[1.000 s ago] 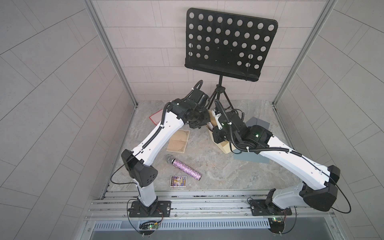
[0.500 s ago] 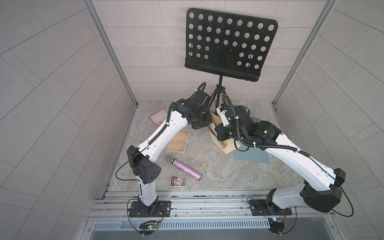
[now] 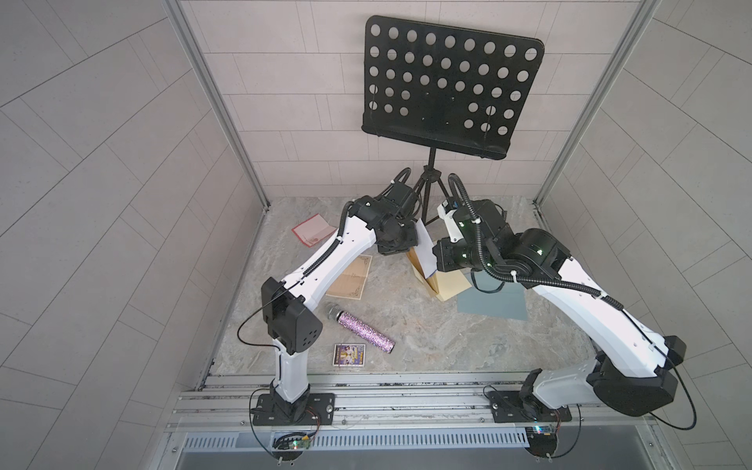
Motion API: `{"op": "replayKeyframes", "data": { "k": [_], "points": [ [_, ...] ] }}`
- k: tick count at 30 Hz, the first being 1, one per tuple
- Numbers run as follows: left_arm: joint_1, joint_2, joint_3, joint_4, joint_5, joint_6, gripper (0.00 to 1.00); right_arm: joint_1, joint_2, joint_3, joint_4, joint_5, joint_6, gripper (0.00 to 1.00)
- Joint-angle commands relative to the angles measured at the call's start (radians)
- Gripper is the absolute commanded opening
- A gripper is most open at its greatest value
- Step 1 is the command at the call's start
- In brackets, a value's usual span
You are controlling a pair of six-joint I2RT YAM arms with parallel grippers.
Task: Take the letter paper out of the envelope
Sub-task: Take out the letter paper from the envelope, then place the envelope at the center of the board.
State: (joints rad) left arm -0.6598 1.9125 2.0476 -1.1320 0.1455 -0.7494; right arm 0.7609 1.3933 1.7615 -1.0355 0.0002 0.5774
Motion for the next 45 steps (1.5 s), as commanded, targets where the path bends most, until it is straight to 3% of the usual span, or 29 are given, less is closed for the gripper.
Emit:
{"op": "replayKeyframes", "data": {
  "k": [1,7,15,21,23,26,27,30,38,45],
  "points": [
    [0.015,0.015,-0.004,-0.033,-0.038,0.052,0.00,-0.014,-0.031,0.032,-0.077,-0.011,0.027,0.00],
    [0.034,0.053,0.024,-0.107,-0.092,0.114,0.00,-0.063,-0.084,0.014,-0.120,-0.029,0.042,0.00],
    [0.031,0.116,-0.047,-0.160,-0.163,0.207,0.00,-0.194,-0.157,-0.058,-0.129,-0.086,0.007,0.00],
    [-0.002,0.220,-0.023,-0.158,-0.166,0.224,0.00,-0.213,-0.190,-0.158,-0.067,-0.129,0.032,0.00],
    [-0.011,0.251,-0.001,-0.159,-0.150,0.223,0.08,-0.219,-0.208,-0.203,-0.044,-0.144,0.046,0.00],
    [-0.017,0.274,0.016,-0.159,-0.139,0.216,0.41,-0.227,-0.230,-0.257,-0.022,-0.162,0.059,0.00],
    [-0.019,0.276,0.016,-0.154,-0.134,0.213,0.48,-0.229,-0.235,-0.272,-0.017,-0.168,0.062,0.00],
    [-0.018,0.273,0.016,-0.142,-0.114,0.213,0.58,-0.240,-0.245,-0.304,-0.006,-0.189,0.065,0.00],
    [-0.021,0.229,0.025,-0.133,-0.089,0.180,0.60,-0.289,-0.265,-0.432,0.081,-0.276,0.096,0.00],
    [-0.024,0.209,-0.007,-0.119,-0.072,0.176,0.57,-0.293,-0.256,-0.508,0.264,-0.401,0.230,0.00]
  ]
}}
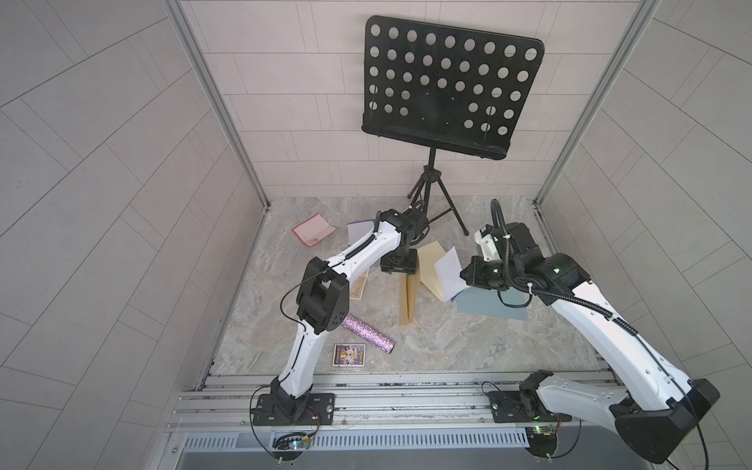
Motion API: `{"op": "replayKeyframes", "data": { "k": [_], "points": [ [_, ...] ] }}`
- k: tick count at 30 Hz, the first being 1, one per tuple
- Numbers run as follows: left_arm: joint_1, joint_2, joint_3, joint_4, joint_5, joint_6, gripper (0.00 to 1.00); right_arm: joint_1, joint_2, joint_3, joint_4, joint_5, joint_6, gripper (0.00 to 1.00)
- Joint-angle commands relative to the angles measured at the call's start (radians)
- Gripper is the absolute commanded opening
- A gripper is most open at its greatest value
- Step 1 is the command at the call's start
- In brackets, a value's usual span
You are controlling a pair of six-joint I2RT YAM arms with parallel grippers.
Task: Take the letter paper out of the envelope
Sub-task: Place the envelope at the center of the board.
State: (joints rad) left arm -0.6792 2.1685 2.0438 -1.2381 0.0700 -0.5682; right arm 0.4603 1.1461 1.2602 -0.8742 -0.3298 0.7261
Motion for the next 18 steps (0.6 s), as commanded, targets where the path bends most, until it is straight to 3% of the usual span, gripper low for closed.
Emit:
{"op": "replayKeyframes", "data": {
  "k": [1,13,18],
  "points": [
    [-0.002,-0.048,-0.004,-0.011,0.005,-0.006,0.57,0.012,-0.010,-0.007,0.109,-0.076,0.091,0.00],
    [0.010,-0.018,0.043,-0.032,0.022,0.020,0.57,0.109,-0.070,-0.014,0.015,-0.178,0.144,0.00],
    [0.010,-0.033,0.051,-0.029,0.051,0.022,0.57,0.116,-0.020,-0.091,0.132,-0.216,0.155,0.00]
  ]
}}
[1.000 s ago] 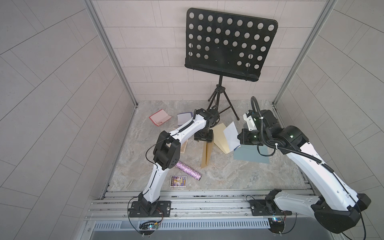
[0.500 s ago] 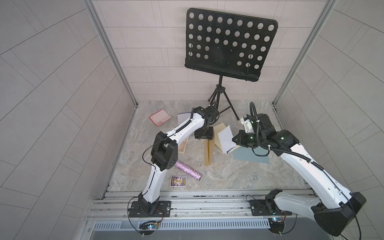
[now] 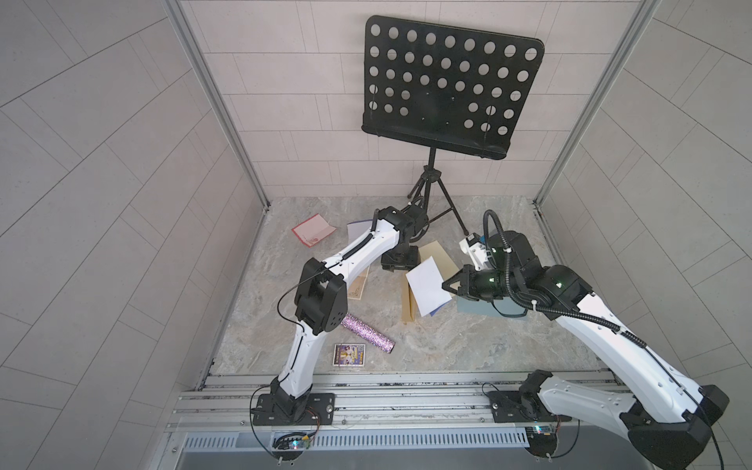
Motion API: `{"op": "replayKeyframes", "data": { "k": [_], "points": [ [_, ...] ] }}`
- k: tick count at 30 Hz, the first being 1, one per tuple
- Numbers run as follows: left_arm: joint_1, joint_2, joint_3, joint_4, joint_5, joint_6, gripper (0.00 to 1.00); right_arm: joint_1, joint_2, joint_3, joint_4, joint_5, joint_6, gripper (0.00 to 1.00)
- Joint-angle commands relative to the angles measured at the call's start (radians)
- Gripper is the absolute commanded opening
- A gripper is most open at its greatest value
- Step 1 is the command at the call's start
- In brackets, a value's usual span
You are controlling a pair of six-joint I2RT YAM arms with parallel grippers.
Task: Take the letter paper out of the envelope
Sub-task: Place the envelope at the center of the board.
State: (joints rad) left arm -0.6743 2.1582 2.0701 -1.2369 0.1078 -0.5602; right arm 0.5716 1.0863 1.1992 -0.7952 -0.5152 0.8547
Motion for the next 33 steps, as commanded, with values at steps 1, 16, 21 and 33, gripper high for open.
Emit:
{"op": "replayKeyframes", "data": {
  "k": [1,16,21,33],
  "points": [
    [0.004,-0.026,0.022,-0.030,0.014,0.015,0.57,0.005,0.058,-0.034,0.084,-0.042,0.036,0.00],
    [0.003,-0.094,-0.029,-0.062,0.007,0.025,0.56,-0.019,0.368,-0.056,0.196,-0.126,-0.118,0.00],
    [0.004,-0.129,-0.057,-0.056,0.012,0.022,0.57,-0.021,0.405,-0.088,0.216,-0.126,-0.140,0.00],
    [0.083,-0.257,-0.010,-0.043,0.013,-0.009,0.78,-0.093,0.224,-0.042,0.059,-0.071,-0.190,0.00]
  ]
}}
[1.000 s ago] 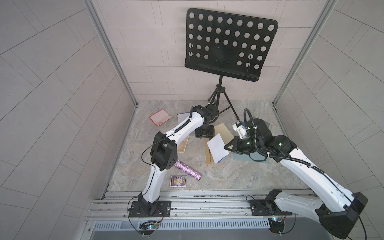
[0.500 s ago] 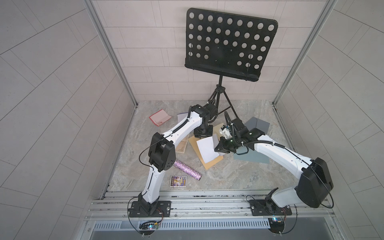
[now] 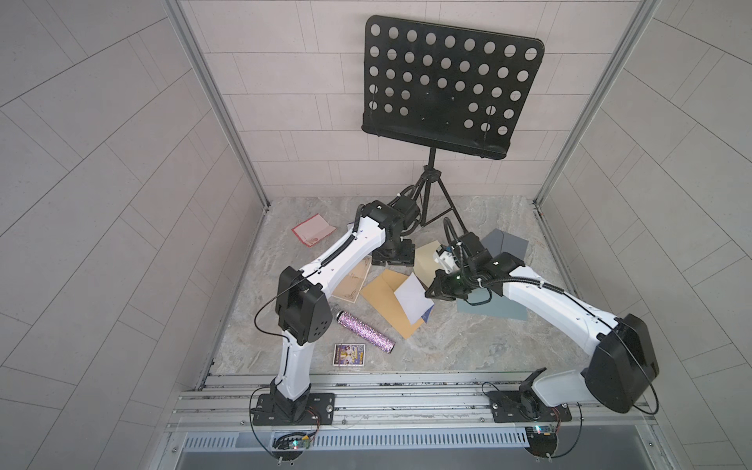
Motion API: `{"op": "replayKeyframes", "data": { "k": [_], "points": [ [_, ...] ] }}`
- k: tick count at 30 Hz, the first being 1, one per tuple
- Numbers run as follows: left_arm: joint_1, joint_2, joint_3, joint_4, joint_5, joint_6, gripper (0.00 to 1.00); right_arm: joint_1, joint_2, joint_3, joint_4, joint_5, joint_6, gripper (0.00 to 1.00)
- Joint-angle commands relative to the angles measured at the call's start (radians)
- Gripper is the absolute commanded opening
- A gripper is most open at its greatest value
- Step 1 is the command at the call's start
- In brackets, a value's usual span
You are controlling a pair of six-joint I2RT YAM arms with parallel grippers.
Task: Take the letter paper out of the envelope
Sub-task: Place the envelope at the center of the board, then unfold the letter paper.
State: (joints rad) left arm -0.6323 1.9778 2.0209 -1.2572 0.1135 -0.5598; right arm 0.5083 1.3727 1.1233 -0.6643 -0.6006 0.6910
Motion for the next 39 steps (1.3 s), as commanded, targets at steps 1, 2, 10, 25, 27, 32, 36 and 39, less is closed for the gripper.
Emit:
{"op": "replayKeyframes", "data": {
  "k": [1,2,10,25,27,32,36,39],
  "points": [
    [0.058,-0.094,0.032,-0.015,0.043,-0.017,0.79,-0.045,-0.075,0.043,-0.085,0.003,-0.029,0.00],
    [0.076,-0.119,0.011,0.011,0.096,-0.027,0.80,-0.068,-0.091,0.053,-0.098,-0.012,-0.029,0.00],
    [0.203,-0.455,-0.534,0.805,0.560,-0.550,0.91,-0.248,-0.165,0.129,-0.038,-0.179,0.148,0.00],
    [0.162,-0.447,-0.546,1.047,0.714,-0.805,0.98,-0.277,-0.150,0.259,0.140,-0.244,0.444,0.00],
    [0.158,-0.455,-0.566,1.074,0.713,-0.823,0.98,-0.277,-0.141,0.270,0.145,-0.243,0.455,0.00],
    [0.143,-0.461,-0.585,1.117,0.703,-0.854,0.90,-0.277,-0.130,0.277,0.123,-0.249,0.437,0.00],
    [0.117,-0.454,-0.588,1.136,0.697,-0.867,0.80,-0.274,-0.125,0.271,0.124,-0.261,0.435,0.00],
    [0.101,-0.441,-0.578,1.150,0.695,-0.876,0.70,-0.271,-0.124,0.264,0.136,-0.267,0.443,0.00]
  ]
}}
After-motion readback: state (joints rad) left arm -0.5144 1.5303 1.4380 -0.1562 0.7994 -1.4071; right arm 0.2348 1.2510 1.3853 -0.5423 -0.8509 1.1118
